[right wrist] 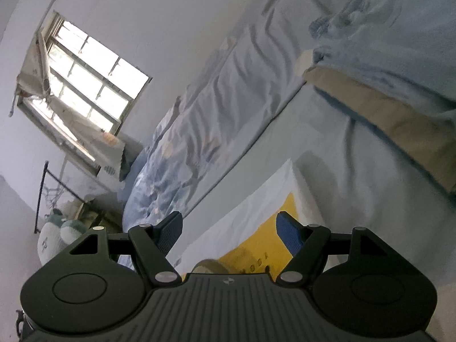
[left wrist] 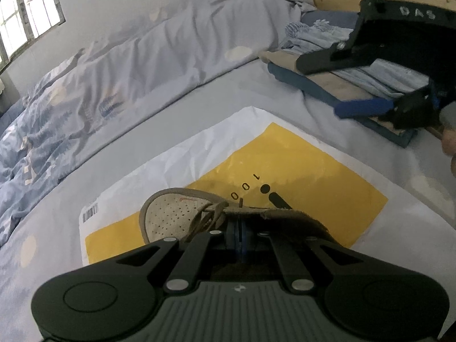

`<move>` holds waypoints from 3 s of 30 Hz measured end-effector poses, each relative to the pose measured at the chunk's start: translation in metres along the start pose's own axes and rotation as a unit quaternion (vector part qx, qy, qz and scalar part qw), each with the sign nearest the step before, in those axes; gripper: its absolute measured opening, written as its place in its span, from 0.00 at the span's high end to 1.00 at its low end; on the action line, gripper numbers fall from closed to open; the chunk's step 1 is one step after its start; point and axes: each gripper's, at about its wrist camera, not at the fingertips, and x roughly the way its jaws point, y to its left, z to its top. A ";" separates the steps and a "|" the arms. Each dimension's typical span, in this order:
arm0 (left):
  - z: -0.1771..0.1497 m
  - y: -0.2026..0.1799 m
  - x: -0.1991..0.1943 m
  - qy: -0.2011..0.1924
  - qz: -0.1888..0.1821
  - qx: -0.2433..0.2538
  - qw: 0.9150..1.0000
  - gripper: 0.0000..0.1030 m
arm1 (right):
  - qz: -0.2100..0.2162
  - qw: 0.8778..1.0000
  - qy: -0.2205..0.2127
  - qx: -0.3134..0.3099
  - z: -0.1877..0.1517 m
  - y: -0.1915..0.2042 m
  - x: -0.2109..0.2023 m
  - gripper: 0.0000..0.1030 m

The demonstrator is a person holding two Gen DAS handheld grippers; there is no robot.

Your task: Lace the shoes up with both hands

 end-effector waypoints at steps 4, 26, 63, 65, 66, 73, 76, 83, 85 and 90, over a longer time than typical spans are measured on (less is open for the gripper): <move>0.000 0.001 0.000 -0.001 -0.001 -0.001 1.000 1.00 | 0.022 0.999 0.041 0.014 -0.009 -0.002 0.020 0.27; 0.001 0.003 0.001 -0.001 -0.008 -0.013 1.000 1.00 | 0.055 0.989 0.137 -0.028 -0.049 0.012 0.073 0.88; -0.028 0.043 -0.072 -0.082 -0.004 -0.178 0.981 0.83 | -0.123 0.990 -0.065 -0.023 0.007 -0.020 0.011 0.98; -0.034 0.047 -0.071 -0.087 -0.006 -0.194 0.977 0.82 | -0.125 0.991 -0.043 -0.020 0.004 -0.022 0.016 0.97; -0.038 0.049 -0.070 -0.089 -0.004 -0.203 0.975 0.82 | -0.125 0.991 -0.031 -0.018 0.003 -0.023 0.019 0.96; -0.058 0.050 -0.063 -0.107 -0.011 -0.235 0.966 0.77 | -0.052 0.998 -0.024 -0.006 -0.006 -0.013 0.018 0.55; -0.066 0.049 -0.067 -0.139 -0.004 -0.247 0.959 0.64 | -0.004 1.000 -0.009 0.004 -0.012 -0.006 0.020 0.52; -0.077 0.059 -0.058 -0.131 -0.030 -0.288 0.948 0.49 | 0.052 0.992 0.086 0.080 -0.042 -0.014 0.039 0.51; -0.080 0.059 -0.056 -0.125 -0.034 -0.292 0.948 0.47 | 0.045 0.990 0.093 0.093 -0.046 -0.018 0.046 0.51; -0.085 0.060 -0.045 -0.116 -0.046 -0.292 0.948 0.37 | 0.021 0.989 0.092 0.110 -0.050 -0.024 0.066 0.51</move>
